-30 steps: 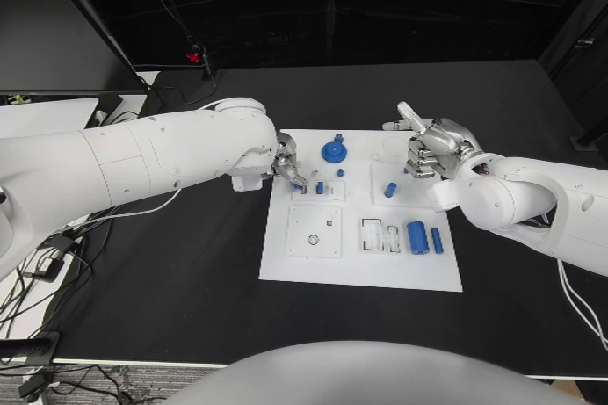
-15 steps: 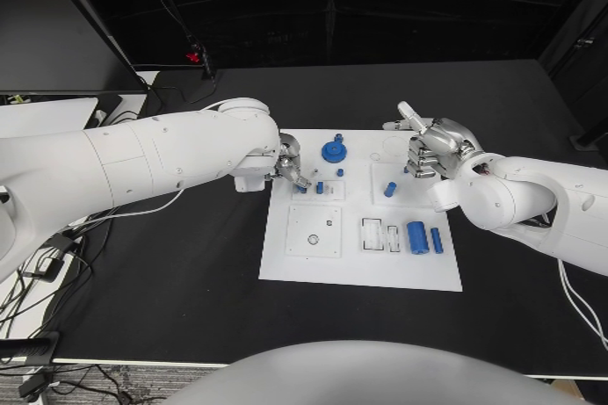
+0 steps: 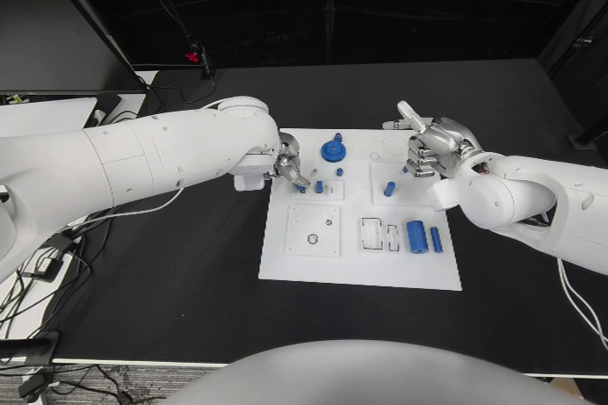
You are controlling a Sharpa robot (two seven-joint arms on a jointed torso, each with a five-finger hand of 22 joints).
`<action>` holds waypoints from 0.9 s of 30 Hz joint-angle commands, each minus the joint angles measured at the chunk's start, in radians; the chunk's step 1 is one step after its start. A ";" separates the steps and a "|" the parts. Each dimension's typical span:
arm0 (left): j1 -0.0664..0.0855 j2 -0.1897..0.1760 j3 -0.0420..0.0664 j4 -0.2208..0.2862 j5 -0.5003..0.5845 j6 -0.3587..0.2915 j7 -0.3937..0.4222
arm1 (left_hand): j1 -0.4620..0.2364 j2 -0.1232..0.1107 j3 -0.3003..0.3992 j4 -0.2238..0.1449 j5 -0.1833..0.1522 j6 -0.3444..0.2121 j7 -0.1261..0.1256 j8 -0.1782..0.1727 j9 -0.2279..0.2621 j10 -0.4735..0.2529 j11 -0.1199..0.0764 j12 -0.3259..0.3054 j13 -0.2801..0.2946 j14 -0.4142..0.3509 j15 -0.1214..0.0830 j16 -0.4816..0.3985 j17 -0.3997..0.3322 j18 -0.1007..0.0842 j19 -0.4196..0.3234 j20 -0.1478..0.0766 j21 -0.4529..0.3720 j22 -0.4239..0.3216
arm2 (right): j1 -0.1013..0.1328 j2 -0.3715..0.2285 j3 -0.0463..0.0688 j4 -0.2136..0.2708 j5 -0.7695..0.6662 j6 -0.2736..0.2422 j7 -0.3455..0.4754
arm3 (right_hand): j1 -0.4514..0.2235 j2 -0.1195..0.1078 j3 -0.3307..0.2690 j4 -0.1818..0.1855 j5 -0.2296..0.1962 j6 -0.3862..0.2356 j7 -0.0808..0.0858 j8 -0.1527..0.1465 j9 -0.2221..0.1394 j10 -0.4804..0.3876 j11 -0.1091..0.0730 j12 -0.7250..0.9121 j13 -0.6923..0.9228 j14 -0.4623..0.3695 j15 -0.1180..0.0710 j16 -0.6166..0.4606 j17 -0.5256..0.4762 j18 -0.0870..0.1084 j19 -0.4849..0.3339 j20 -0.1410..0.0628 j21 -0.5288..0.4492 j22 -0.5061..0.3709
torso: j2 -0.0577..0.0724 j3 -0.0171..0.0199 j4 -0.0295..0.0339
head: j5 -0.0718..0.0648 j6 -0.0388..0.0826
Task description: Assemble the parts on the task board
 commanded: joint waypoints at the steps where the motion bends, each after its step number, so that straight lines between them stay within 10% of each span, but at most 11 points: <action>1: -0.002 0.001 -0.002 -0.002 0.000 0.029 -0.005 | 0.055 0.057 0.056 -0.047 0.003 -0.001 -0.007 0.003 0.002 0.113 -0.005 -0.002 0.260 0.105 -0.002 0.001 0.263 -0.014 0.104 -0.003 0.003 0.263 | 0.001 0.000 0.000 0.002 -0.002 0.011 0.005 | 0.004 0.004 -0.007 -0.001 0.003 -0.005 0.051 0.005 -0.002 0.104 0.008 0.003 0.262 0.102 0.007 0.002 0.263 -0.007 0.102 0.006 0.003 0.264 | 0.000 0.0000 -0.0001 | 0.000 0.000; 27: -0.004 0.006 -0.002 -0.007 0.001 0.055 -0.006 | 0.013 0.044 0.080 -0.045 -0.005 -0.014 -0.002 -0.004 0.002 0.113 0.001 -0.002 0.260 0.105 0.003 0.001 0.263 -0.014 0.104 0.000 0.003 0.263 | 0.001 0.000 0.000 0.002 -0.002 0.012 0.005 | 0.004 0.004 -0.007 -0.001 0.003 -0.005 0.051 0.005 -0.002 0.104 0.008 0.003 0.262 0.102 0.007 0.002 0.263 -0.007 0.102 0.006 0.003 0.264 | 0.000 -0.0002 -0.0002 | -0.001 -0.003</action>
